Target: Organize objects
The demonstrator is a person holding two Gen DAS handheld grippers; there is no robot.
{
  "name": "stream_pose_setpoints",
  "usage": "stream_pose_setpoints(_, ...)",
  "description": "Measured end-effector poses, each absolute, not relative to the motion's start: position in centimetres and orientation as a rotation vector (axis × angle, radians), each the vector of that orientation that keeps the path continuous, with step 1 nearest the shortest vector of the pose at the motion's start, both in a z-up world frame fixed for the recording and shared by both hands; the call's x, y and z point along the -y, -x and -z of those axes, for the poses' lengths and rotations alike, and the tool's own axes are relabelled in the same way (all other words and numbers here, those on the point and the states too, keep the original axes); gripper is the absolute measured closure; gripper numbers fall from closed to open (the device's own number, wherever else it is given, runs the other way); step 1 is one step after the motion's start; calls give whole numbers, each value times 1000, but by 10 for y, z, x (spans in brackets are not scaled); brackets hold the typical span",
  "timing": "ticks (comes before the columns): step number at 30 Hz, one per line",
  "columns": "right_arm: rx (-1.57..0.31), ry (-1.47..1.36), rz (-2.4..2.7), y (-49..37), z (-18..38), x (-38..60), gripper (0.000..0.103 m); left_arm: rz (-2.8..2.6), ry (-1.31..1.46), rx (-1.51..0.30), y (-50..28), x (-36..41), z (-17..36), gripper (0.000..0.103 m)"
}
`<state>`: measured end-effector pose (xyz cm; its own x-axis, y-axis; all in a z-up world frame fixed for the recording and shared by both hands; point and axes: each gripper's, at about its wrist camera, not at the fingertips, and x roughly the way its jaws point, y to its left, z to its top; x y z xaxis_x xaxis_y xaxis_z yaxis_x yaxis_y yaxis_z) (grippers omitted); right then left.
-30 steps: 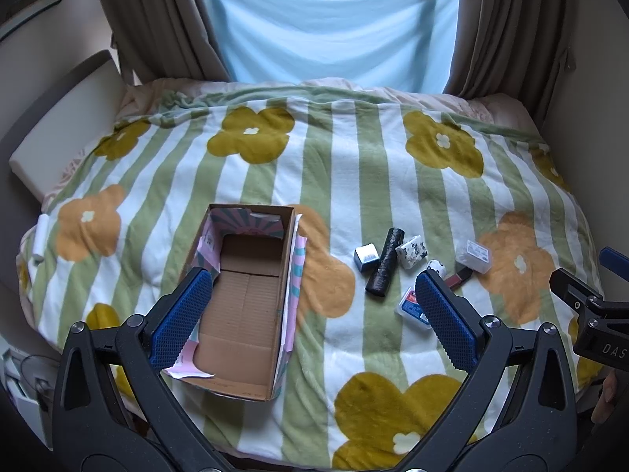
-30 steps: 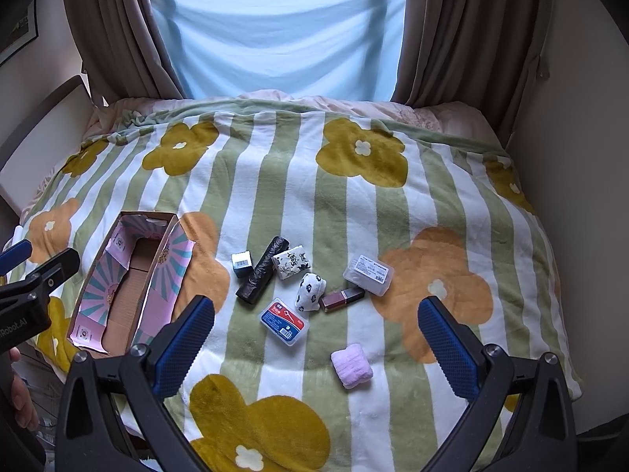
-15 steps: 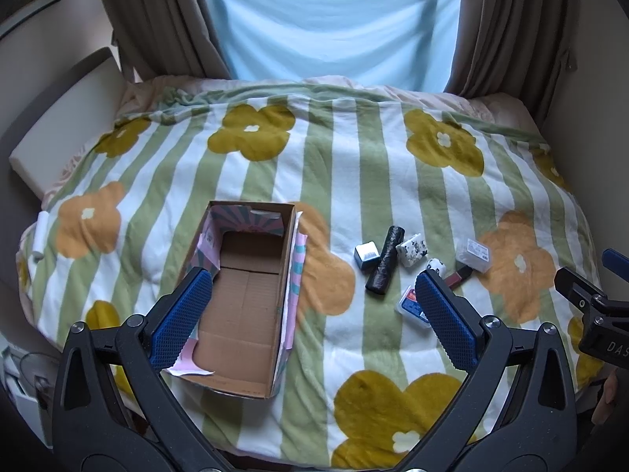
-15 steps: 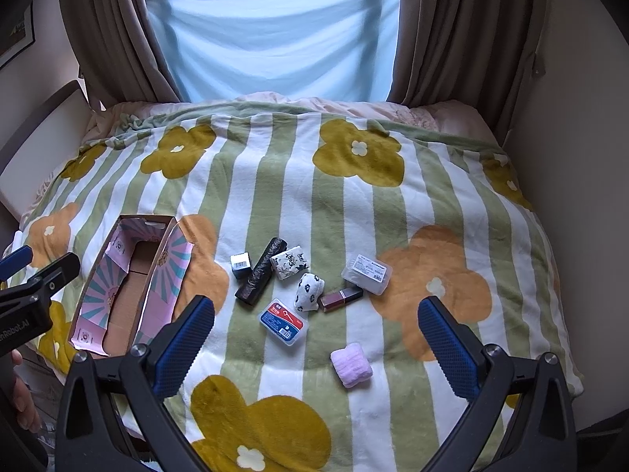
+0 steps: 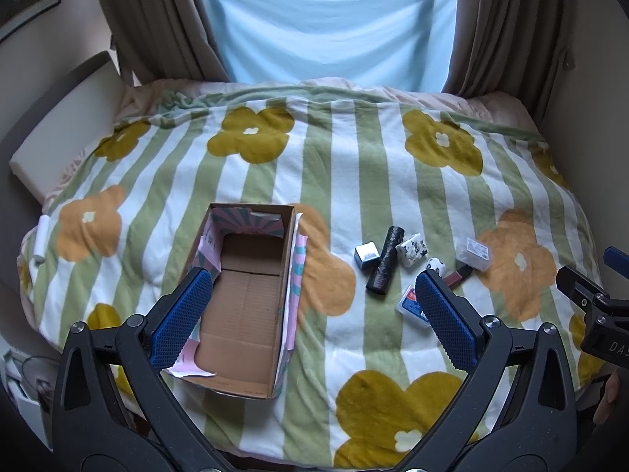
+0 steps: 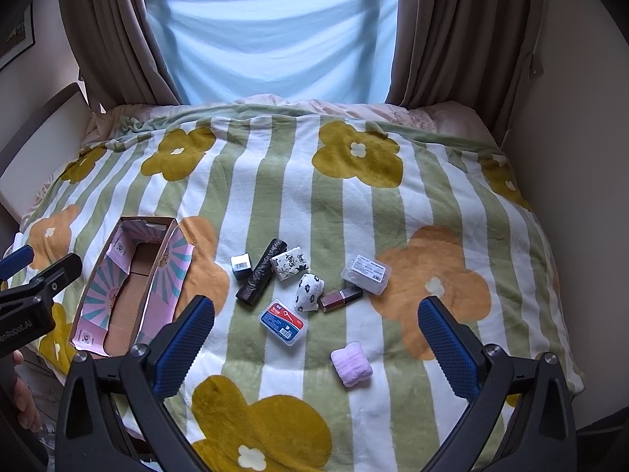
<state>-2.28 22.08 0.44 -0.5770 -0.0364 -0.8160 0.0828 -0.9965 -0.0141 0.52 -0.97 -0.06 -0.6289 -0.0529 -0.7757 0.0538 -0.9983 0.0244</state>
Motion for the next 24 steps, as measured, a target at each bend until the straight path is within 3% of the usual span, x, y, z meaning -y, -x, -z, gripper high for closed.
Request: stream_pose_setpoints(24,-74,-1403,2730,22,-7,-221,0,2781,-1331,-12,-3,8,-3,1)
